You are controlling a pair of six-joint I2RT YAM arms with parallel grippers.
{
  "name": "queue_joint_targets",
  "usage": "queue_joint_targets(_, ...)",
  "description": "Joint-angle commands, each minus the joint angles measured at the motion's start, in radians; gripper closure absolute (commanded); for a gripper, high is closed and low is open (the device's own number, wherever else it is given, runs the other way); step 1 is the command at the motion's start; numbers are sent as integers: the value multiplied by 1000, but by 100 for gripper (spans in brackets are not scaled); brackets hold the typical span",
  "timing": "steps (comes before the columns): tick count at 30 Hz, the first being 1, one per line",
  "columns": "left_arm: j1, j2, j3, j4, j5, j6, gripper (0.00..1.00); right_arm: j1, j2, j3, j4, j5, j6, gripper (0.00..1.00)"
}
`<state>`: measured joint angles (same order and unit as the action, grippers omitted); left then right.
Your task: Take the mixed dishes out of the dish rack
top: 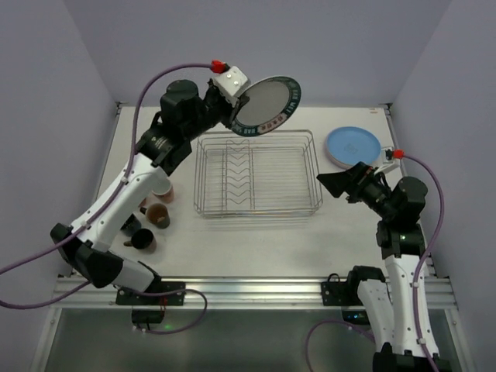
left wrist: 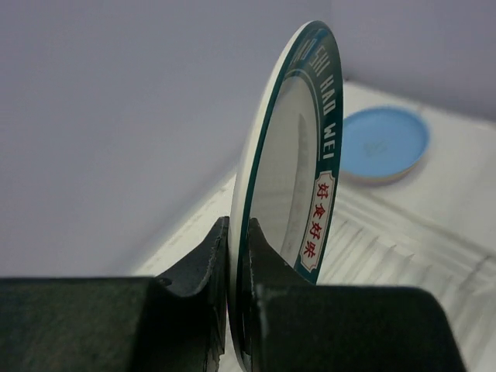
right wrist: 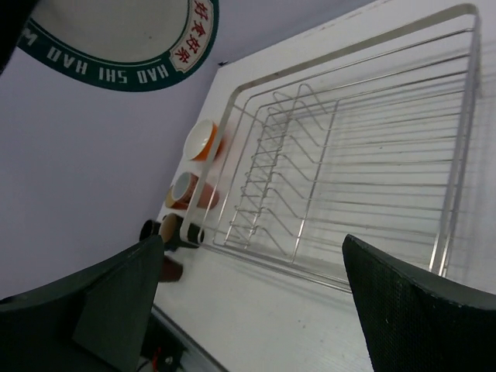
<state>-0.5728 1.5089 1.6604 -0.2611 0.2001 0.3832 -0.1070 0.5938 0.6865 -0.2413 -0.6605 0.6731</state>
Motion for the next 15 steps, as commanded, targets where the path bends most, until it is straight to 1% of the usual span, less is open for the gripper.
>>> queue_joint_targets(1,-12,-114,-68,165,-145,-679,100,-3,59,39,213,-233,104,1)
queue_joint_targets(2,-12,-128,-155,171,-125,-755,100,-3,76,44,250,-275,126,2)
queue_joint_targets(3,-15,-162,-213,236,-73,-824,100,-2,96,62,261,-289,126,2)
queue_joint_targets(4,-19,-182,-281,316,-56,-953,100,-2,115,74,255,-298,123,5)
queue_joint_targets(5,-25,-205,-424,386,-42,-1010,100,0,150,87,241,-318,106,6)
queue_joint_targets(6,-29,-240,-482,484,-41,-1071,100,1,162,106,217,-326,99,8)
queue_joint_targets(7,-32,-252,-526,509,-50,-1178,100,4,170,111,212,-327,92,9)
queue_joint_targets(8,-33,-262,-560,523,-66,-1216,100,16,178,116,202,-323,71,10)
queue_joint_targets(9,-45,-283,-611,528,-120,-1257,100,26,184,122,194,-298,57,11)
queue_joint_targets(10,-56,-292,-635,539,-146,-1329,100,36,190,126,183,-275,42,13)
queue_joint_targets(12,-82,-315,-683,540,-195,-1389,100,81,242,165,108,-207,-26,16)
queue_joint_targets(13,-93,-322,-692,540,-200,-1420,100,99,264,179,64,-205,-52,18)
queue_joint_targets(14,-113,-337,-702,540,-246,-1428,100,99,296,189,53,-196,-61,23)
queue_joint_targets(15,-124,-346,-711,539,-260,-1432,100,131,305,208,42,-173,-72,23)
